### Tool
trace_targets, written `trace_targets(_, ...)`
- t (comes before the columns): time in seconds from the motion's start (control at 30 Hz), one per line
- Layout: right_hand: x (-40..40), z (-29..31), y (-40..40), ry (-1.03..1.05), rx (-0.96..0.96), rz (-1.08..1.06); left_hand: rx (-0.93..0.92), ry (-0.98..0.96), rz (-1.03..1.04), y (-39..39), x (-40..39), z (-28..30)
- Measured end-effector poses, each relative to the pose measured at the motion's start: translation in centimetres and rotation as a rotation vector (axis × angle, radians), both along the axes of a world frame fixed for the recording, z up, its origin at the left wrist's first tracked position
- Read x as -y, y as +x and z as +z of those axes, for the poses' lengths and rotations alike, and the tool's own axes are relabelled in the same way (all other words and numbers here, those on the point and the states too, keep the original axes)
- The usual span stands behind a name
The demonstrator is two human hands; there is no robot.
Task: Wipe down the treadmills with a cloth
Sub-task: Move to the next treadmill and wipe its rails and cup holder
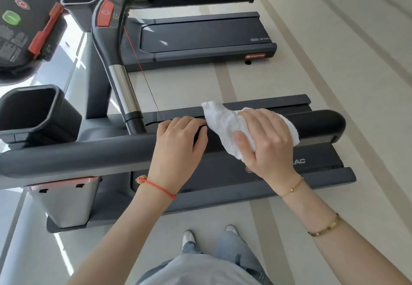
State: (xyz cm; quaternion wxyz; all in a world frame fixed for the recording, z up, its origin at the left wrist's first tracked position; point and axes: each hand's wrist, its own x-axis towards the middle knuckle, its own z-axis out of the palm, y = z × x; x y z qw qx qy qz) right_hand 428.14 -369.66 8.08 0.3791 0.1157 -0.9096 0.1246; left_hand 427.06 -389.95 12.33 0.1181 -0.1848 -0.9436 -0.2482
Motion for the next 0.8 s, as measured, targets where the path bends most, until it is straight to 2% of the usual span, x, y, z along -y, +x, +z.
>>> trace_targets(0.2,-7.1,0.1,1.2,-0.057,0.053,-0.043,0.022,-0.012,-0.022,0.2,-6.6,0.2)
trace_targets(0.43,-13.3,0.9,1.0,-0.078,0.111,0.014,0.017,-0.017,0.015,0.4,-13.1,0.2)
trace_targets(0.6,-16.2,2.2,0.2,-0.243,0.327,0.116,-0.008,-0.035,0.062,0.6,-15.5,-0.1)
trace_targets(0.73,-17.4,3.9,-2.0,-0.526,0.686,0.196,-0.039,-0.032,0.089,0.6,-15.7,-0.2)
trace_targets(0.8,-17.5,4.2,-2.4,-0.451,0.74,0.191,-0.042,-0.028,0.09,0.7,-15.6,-0.3)
